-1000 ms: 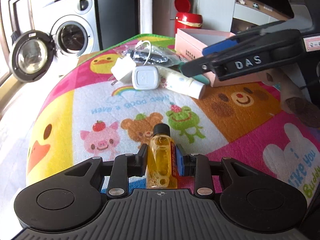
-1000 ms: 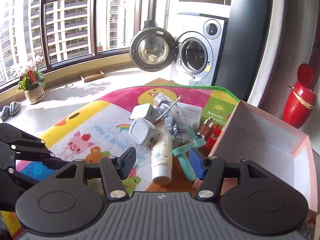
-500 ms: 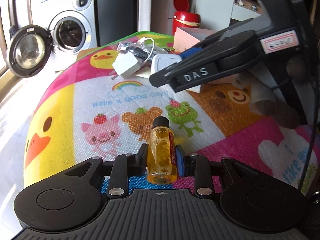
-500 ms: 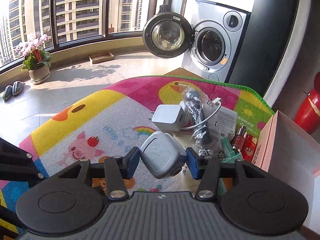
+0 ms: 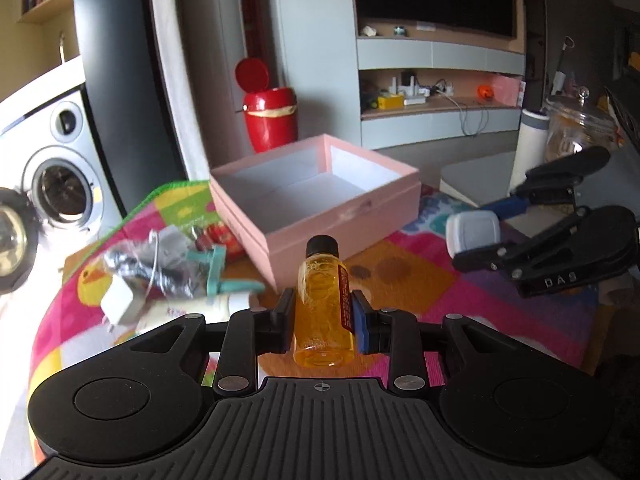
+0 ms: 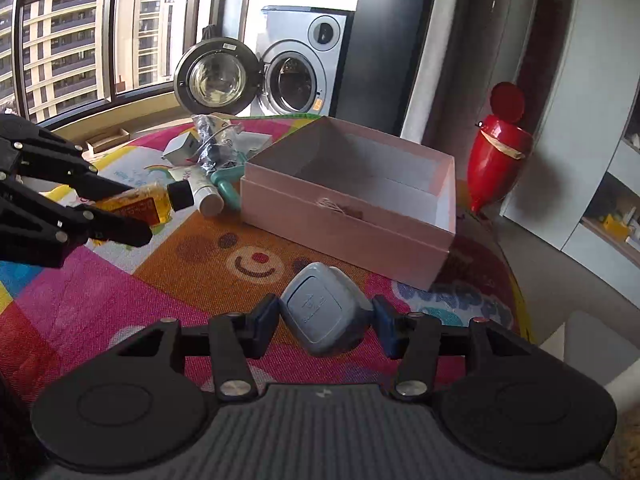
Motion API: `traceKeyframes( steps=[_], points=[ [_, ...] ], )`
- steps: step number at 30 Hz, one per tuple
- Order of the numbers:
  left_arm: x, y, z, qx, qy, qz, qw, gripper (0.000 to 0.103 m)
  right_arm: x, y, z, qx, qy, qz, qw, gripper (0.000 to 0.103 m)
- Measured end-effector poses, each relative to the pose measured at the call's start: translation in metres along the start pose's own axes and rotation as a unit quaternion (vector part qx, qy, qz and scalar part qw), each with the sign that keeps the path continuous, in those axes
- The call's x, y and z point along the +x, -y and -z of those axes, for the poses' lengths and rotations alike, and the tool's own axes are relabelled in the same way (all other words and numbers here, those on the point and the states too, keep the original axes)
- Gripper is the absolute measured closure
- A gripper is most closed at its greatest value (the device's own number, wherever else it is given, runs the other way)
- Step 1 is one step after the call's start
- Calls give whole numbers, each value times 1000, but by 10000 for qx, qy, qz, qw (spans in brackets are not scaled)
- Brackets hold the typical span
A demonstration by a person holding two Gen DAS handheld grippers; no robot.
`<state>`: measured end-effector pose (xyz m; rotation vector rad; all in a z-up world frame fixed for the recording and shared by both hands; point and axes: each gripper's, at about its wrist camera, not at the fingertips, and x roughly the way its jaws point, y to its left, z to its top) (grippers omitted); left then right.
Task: Organize rigid objects
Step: 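Carry the yellow bottle into the pink box with left while right grasps white rounded charger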
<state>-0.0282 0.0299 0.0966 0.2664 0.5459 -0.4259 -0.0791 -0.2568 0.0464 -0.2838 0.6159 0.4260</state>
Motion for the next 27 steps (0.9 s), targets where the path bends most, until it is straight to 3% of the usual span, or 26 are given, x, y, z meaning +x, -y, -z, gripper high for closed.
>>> traceKeyframes(
  steps=[2,4,8,14,20,21,22,24,27],
  points=[
    [13,-6,-41,-70,466,-236,9986,70,-5,18,6,234,72,169,9996,53],
    [36,-22,-76,-589,655,-236,9958,70,-7,30,9,424,124,261,9987,53],
    [73,-54,-97,-1566,773,-145,9845,70,-11,40,12,595,227,305,9975,53],
    [44,-69,-43,-1924,683,-105,9789,70,-16,49,-15,722,583,275,9953,53],
    [14,-71,25,-1742,-137,-453,9836,70,20,69,-93,1086,877,-143,9901,50],
    [12,-73,33,-1786,-233,-516,9823,70,32,71,-107,1132,877,-177,9895,37],
    [8,-78,44,-1901,-371,-650,9789,70,43,70,-118,1128,794,-53,9904,31],
    [1,-91,60,-2126,-534,-917,9714,70,58,61,-127,1095,739,155,9911,29],
    [-7,-113,77,-2453,-553,-1171,9607,70,67,26,-121,762,623,-440,9942,29]
  ],
)
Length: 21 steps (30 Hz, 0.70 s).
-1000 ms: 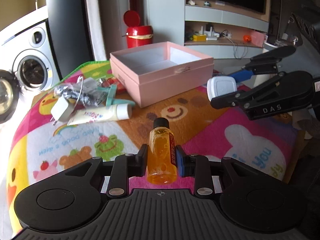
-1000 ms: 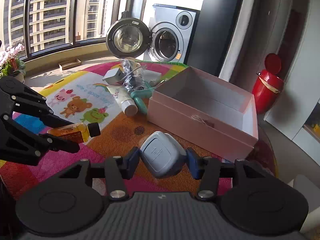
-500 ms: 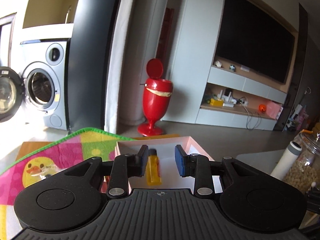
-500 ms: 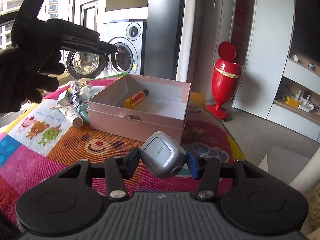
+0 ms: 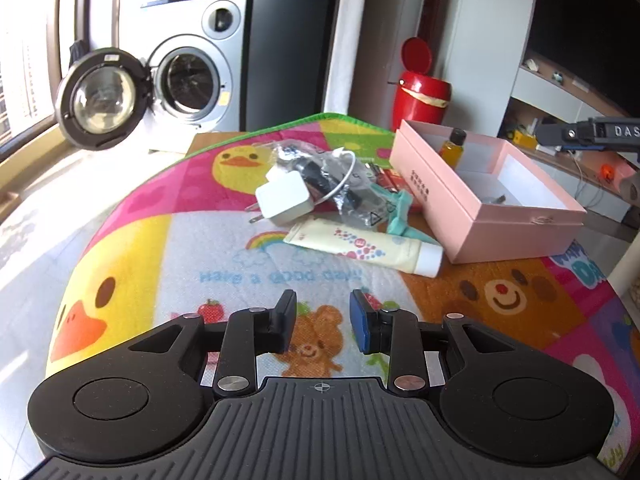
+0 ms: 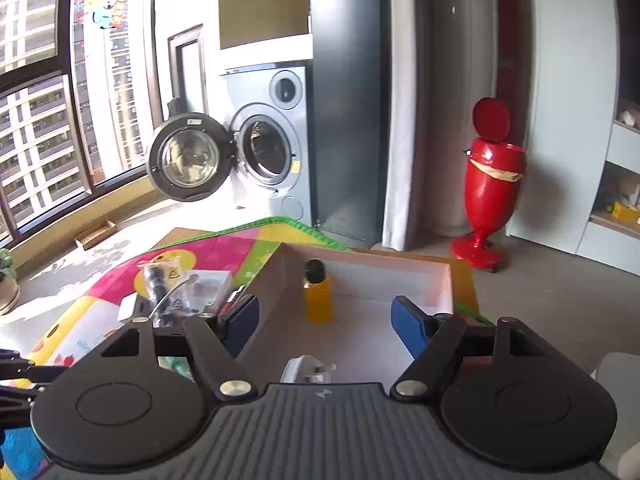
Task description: Organize rigid objects
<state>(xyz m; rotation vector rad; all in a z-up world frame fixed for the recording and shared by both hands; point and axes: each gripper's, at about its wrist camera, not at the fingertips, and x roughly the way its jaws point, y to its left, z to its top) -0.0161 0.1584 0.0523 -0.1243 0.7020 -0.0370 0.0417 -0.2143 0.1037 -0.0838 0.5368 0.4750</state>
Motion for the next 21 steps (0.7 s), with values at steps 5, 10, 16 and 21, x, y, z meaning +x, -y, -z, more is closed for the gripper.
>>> traceKeyframes(
  steps=[5,10,16,21],
  points=[
    [7,-22,-9,-315,56,9,9995,70,4,-80,41,-1011,-157,-723,9921,39],
    [26,-20,-36,-51,400,202,9990,70,26,-148,56,-2110,-233,-805,9739,43],
    [61,-30,-81,199,474,530,9973,70,75,-168,49,-2273,-597,-670,9697,43],
    [91,-48,-97,-109,208,761,9968,70,83,-153,52,-1678,-1239,-1041,9725,45]
  ],
)
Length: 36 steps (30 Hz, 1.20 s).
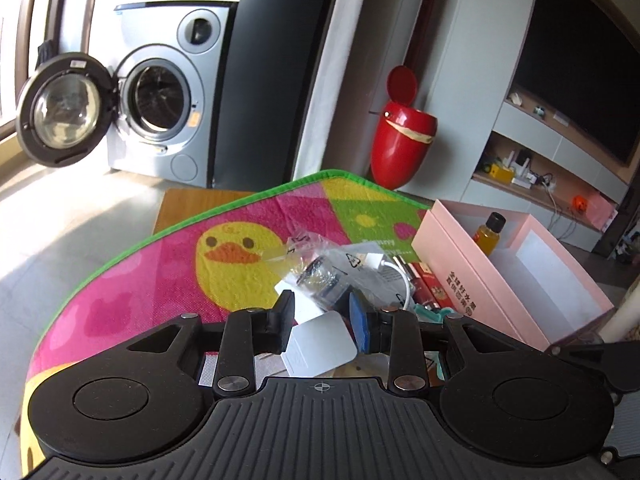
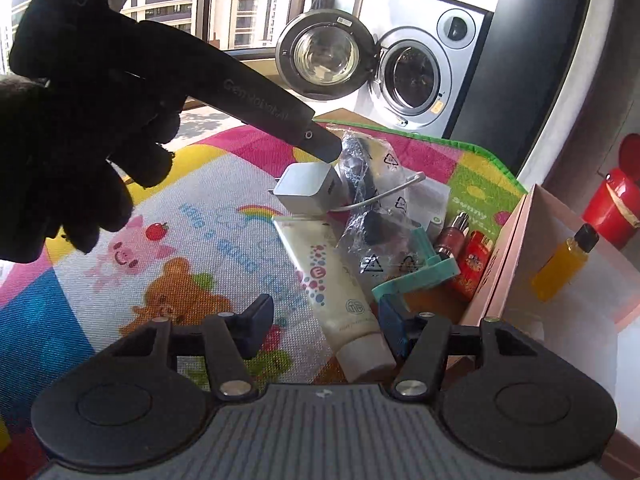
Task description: Organize rigid objects
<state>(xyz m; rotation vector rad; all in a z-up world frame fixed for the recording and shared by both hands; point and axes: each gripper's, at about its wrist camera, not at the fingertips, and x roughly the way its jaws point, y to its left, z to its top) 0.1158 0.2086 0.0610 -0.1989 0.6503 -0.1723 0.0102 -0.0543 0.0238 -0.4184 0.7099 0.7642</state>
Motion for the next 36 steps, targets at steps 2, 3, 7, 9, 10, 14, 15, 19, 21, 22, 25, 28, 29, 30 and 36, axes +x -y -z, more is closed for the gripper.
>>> traceKeyframes(
  steps=[2,3,7,9,10,14,15,19,21,22,25,28,29,30,36],
  points=[
    [8,-9,3,-131,-142,138,9997,69,-7,3,9,423,-372,-947,9939,50],
    [9,-11,6,-154,-159,246,9995,69,-12,2,16,503,-443,-1147,9911,51],
    [-1,-5,19,-23,-186,530,9984,67,-30,-8,36,154,-248,-611,9977,51],
    [-11,5,27,242,-183,631,9975,68,-33,-5,42,161,-227,-459,9986,50],
    [-15,12,31,418,-222,613,9970,68,-37,-1,46,193,-226,-389,9988,50],
    [-18,45,50,1481,-400,193,9880,67,-52,4,62,147,-151,-145,9997,48],
    [-16,50,52,1650,-400,44,9855,67,-54,4,65,140,-139,-99,9998,45],
    [-5,54,54,1656,-530,-102,9847,67,-63,4,76,131,-54,42,9999,42],
    [-10,52,53,1542,-567,-14,9864,67,-68,4,76,88,67,95,9999,42],
    [-17,51,53,1410,-513,-48,9887,67,-71,4,75,69,180,157,9997,42],
    [-41,41,54,996,-358,-404,9936,67,-70,8,53,106,614,234,9978,42],
    [-64,23,57,417,-456,-712,9955,68,-55,13,23,401,838,86,9956,42],
    [-70,17,58,216,-573,-734,9954,68,-45,14,10,569,835,31,9949,42],
    [-74,13,61,63,-678,-725,9950,68,-36,16,1,715,806,-12,9942,42],
    [-91,9,84,-248,-1059,-354,9934,68,41,17,-45,1034,321,191,9939,44]
  ],
)
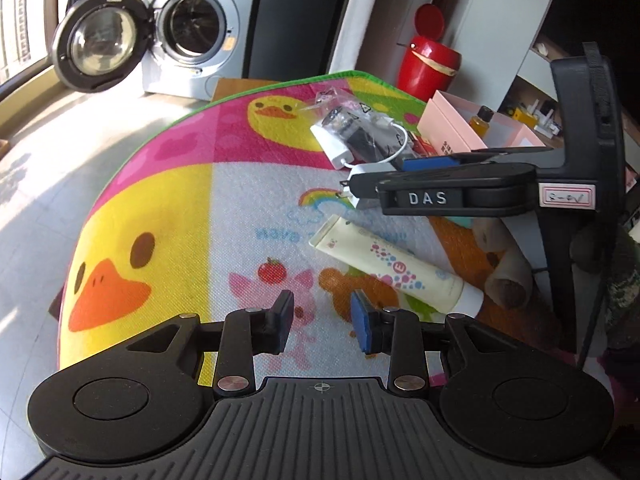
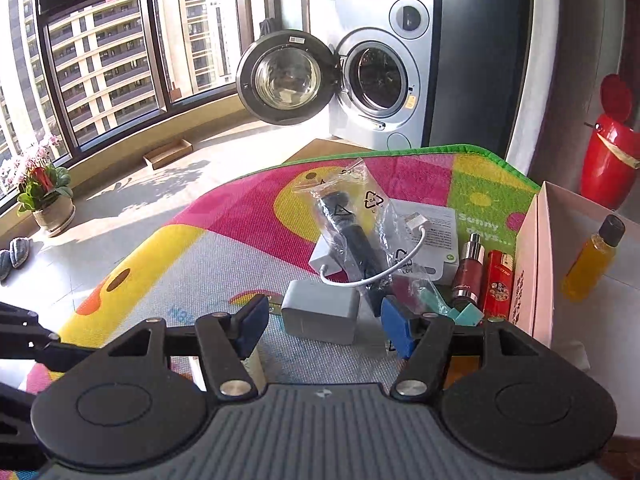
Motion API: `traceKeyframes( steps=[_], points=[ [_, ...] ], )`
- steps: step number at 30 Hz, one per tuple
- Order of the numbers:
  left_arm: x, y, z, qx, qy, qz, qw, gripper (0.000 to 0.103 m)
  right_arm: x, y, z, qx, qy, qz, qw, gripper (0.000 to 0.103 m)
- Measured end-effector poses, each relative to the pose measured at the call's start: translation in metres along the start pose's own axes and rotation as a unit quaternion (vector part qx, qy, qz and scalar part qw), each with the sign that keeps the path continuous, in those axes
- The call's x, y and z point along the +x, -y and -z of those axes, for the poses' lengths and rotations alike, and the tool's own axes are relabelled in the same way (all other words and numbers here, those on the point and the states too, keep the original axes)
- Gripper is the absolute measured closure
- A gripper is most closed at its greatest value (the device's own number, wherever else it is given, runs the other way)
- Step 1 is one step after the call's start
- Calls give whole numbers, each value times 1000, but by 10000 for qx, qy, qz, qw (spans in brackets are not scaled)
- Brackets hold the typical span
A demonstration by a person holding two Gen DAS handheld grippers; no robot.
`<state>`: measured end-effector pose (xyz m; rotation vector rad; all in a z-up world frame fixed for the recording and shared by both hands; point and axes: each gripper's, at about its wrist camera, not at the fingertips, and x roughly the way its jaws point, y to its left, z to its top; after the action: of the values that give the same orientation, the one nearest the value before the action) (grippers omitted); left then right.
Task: Organize rigid objects
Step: 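Grasp the cream tube with left while right grasps the grey square charger plug, then drop the cream tube into the pink box with left while right holds the plug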
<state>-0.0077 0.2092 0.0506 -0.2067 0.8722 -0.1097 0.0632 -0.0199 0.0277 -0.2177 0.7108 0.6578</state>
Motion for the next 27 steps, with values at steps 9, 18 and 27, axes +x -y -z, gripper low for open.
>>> traceKeyframes(
  steps=[9,18,27],
  points=[
    [14,-1,8,-736,106,463,9962,68,-43,5,42,-399,-178,-217,9988,56],
    [51,49,-22,-606,204,611,9961,68,-126,59,118,-35,142,452,9989,56],
    [55,123,11,1302,24,143,9914,67,-146,112,162,296,234,1430,9890,54]
  ],
)
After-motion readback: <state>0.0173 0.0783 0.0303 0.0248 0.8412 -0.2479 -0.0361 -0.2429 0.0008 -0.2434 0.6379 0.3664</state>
